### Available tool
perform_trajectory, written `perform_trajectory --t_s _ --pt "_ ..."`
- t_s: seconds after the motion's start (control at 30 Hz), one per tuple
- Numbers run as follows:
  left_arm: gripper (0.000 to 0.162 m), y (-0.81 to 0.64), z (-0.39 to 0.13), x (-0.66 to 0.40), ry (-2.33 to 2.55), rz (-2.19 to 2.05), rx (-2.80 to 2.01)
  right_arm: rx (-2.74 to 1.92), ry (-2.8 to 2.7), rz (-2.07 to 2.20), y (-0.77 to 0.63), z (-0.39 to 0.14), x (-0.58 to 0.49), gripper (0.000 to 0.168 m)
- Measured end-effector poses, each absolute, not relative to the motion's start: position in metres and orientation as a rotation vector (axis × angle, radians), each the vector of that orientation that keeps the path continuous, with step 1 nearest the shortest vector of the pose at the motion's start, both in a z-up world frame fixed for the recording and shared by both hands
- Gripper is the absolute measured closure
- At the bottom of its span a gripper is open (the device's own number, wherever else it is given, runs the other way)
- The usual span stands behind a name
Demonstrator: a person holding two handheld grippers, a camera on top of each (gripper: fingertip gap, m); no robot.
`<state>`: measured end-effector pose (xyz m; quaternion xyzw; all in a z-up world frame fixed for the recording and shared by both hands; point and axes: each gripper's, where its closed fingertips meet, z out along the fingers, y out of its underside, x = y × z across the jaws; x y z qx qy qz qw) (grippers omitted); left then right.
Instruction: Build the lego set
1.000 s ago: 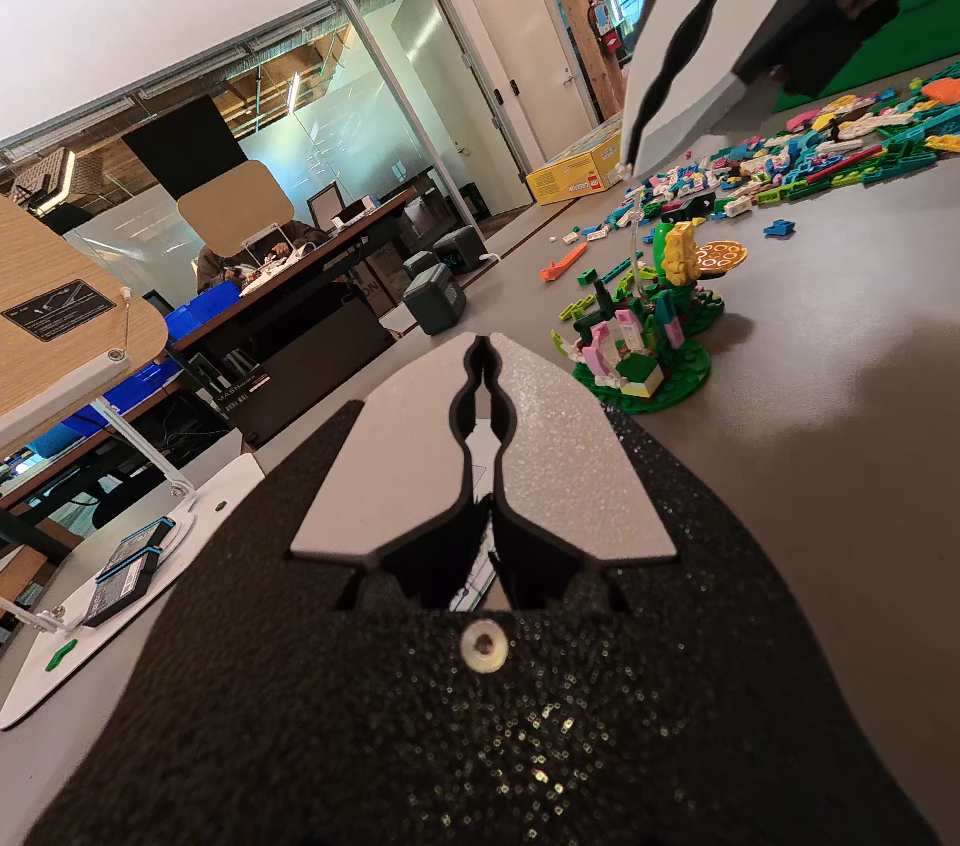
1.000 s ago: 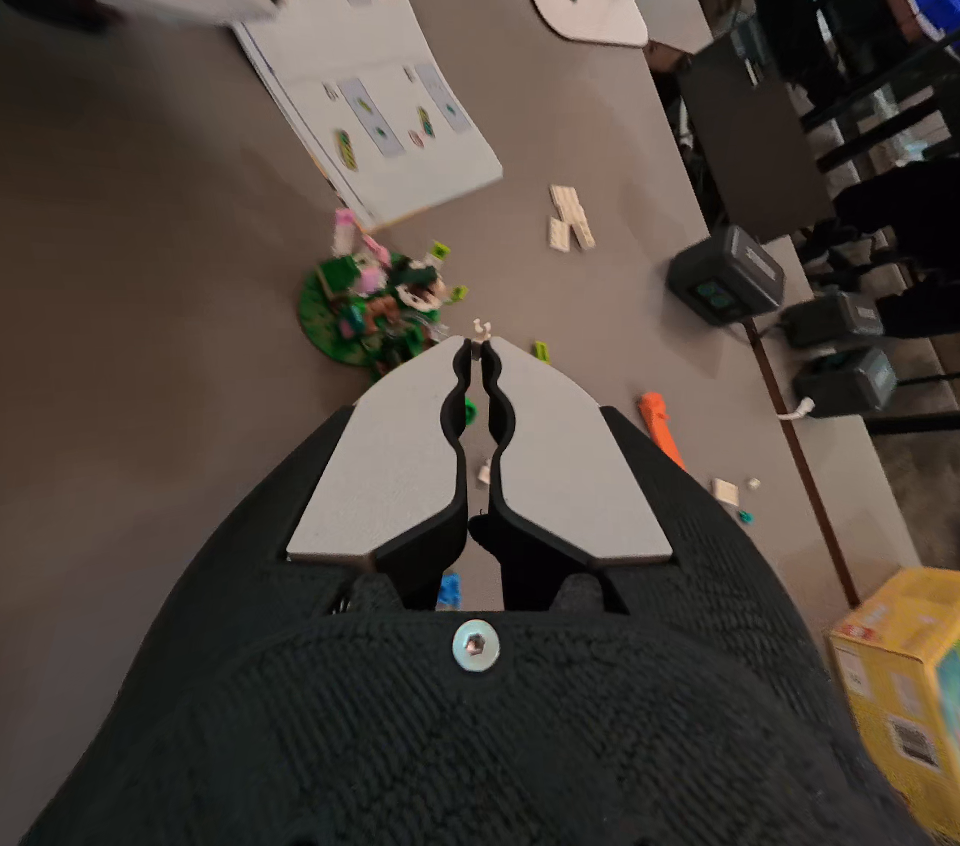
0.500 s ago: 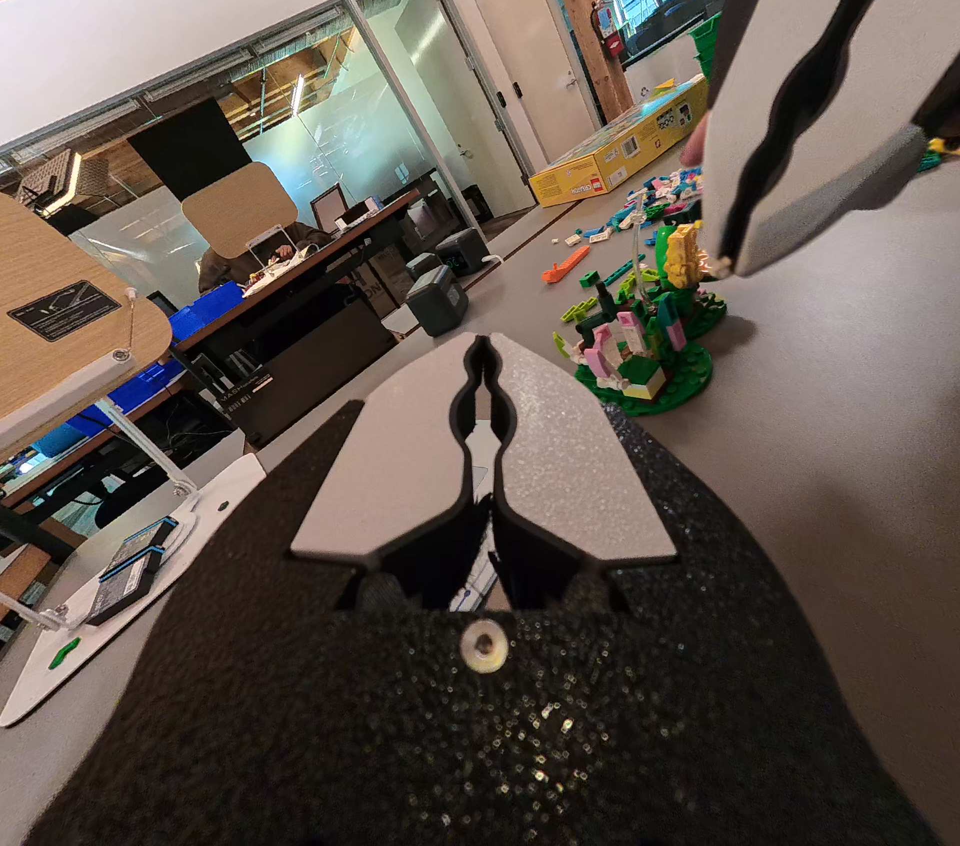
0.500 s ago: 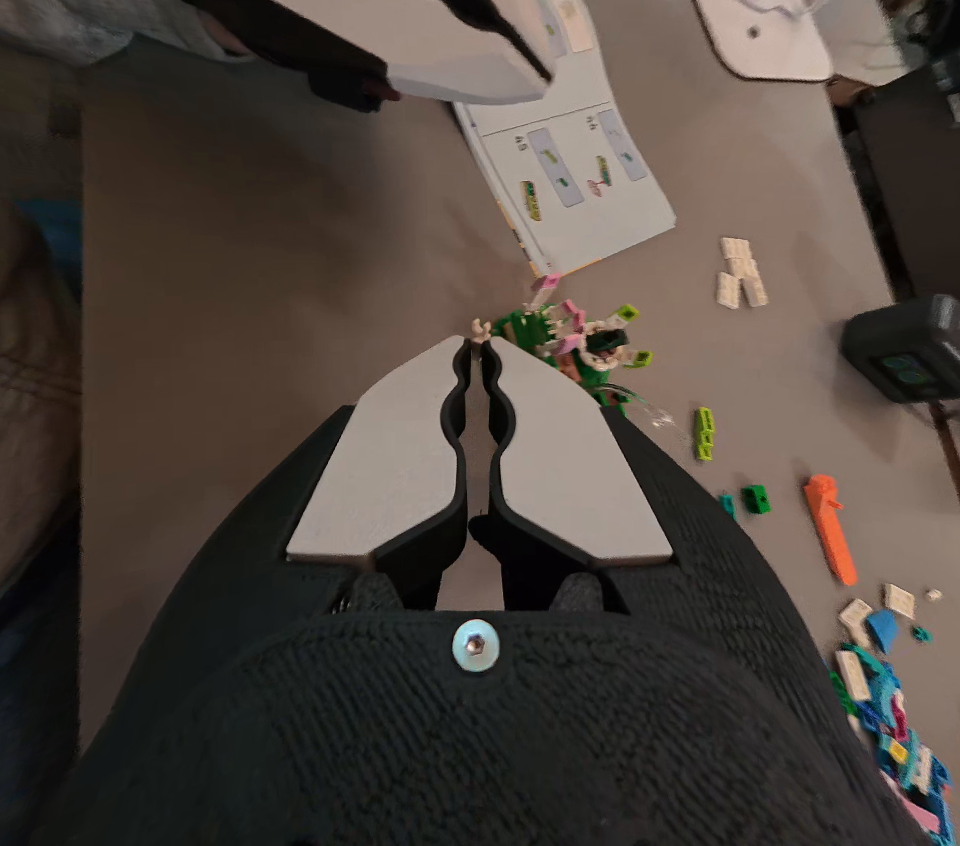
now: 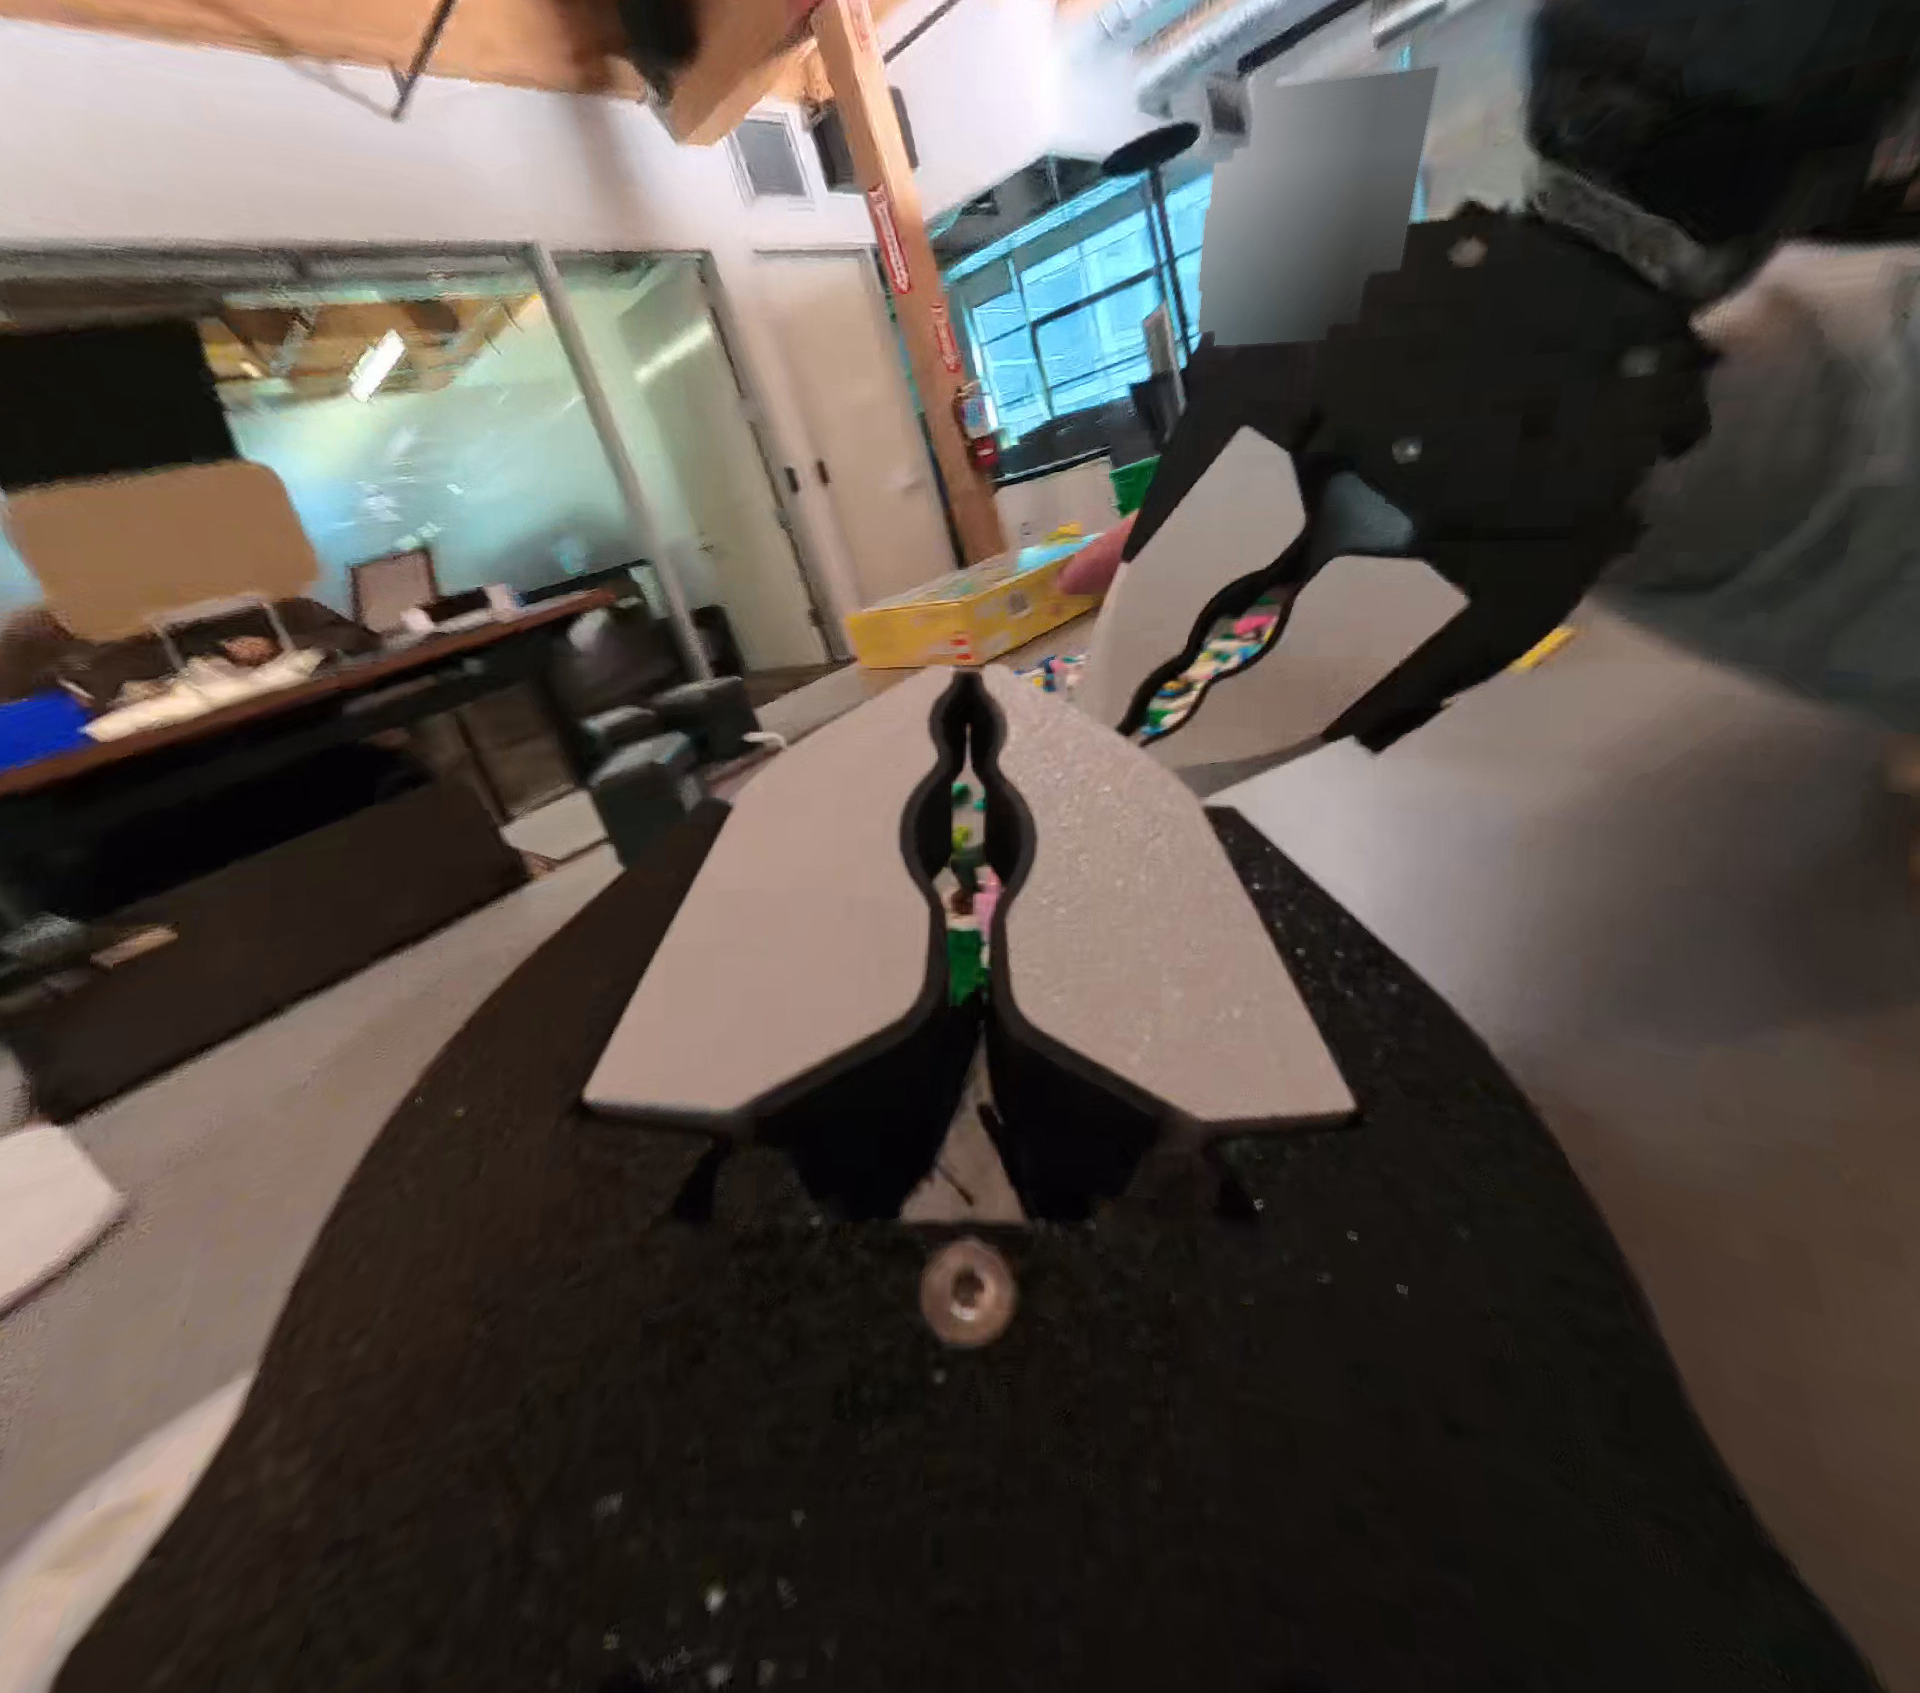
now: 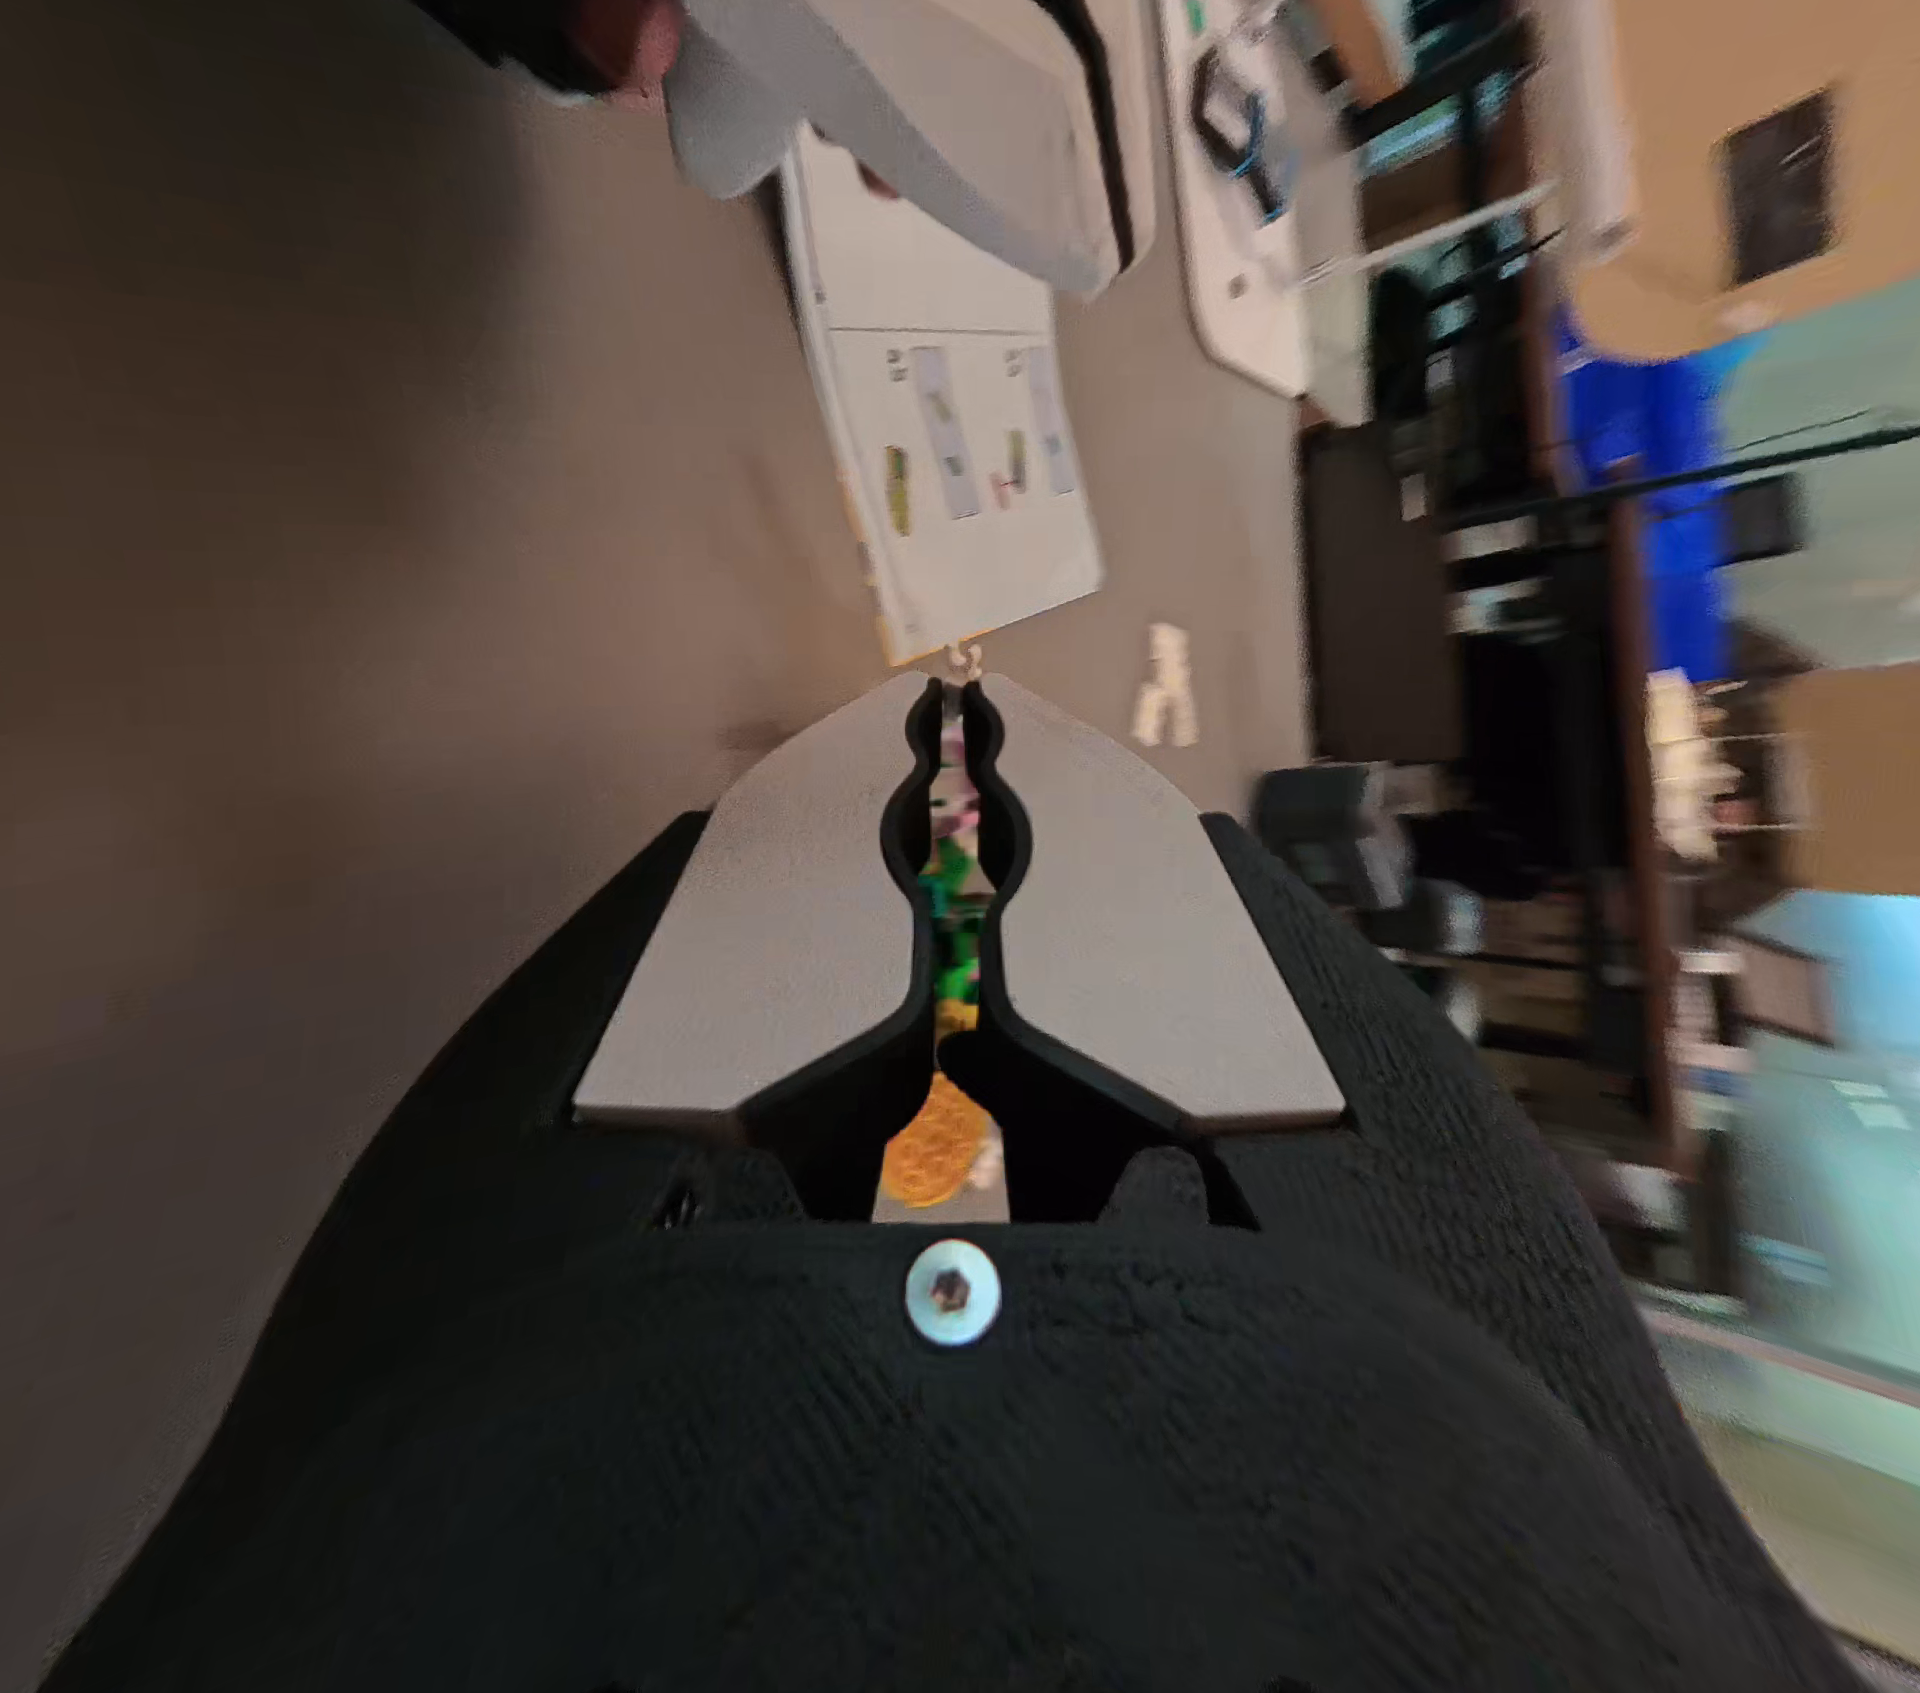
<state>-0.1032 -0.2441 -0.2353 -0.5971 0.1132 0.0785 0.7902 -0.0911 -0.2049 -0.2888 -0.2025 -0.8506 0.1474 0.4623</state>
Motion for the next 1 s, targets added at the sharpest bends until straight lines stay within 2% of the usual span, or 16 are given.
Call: perform_trajectory --t_s 0.03,0.17,0.5,1.0 --pt "0.162 -0.243 -0.237 -0.106 0.212 0.112 -1.304 -0.433 -2.047 0.318 -0.205 -0.283 -0.093 0.166" --pt "0.143 -0.235 -0.247 -0.107 0.128 -0.105 -1.382 -0.251 -1.902 0.175 -0.208 -0.267 -0.101 0.166" --pt "0.156 -0.234 -0.249 -0.107 0.107 -0.133 -1.406 0.057 -1.682 0.03 -0.231 -0.24 -0.11 0.166" --pt "0.152 -0.244 -0.236 -0.093 0.038 -0.636 -1.273 0.404 -1.423 -0.186 -0.247 -0.232 -0.102 0.166"
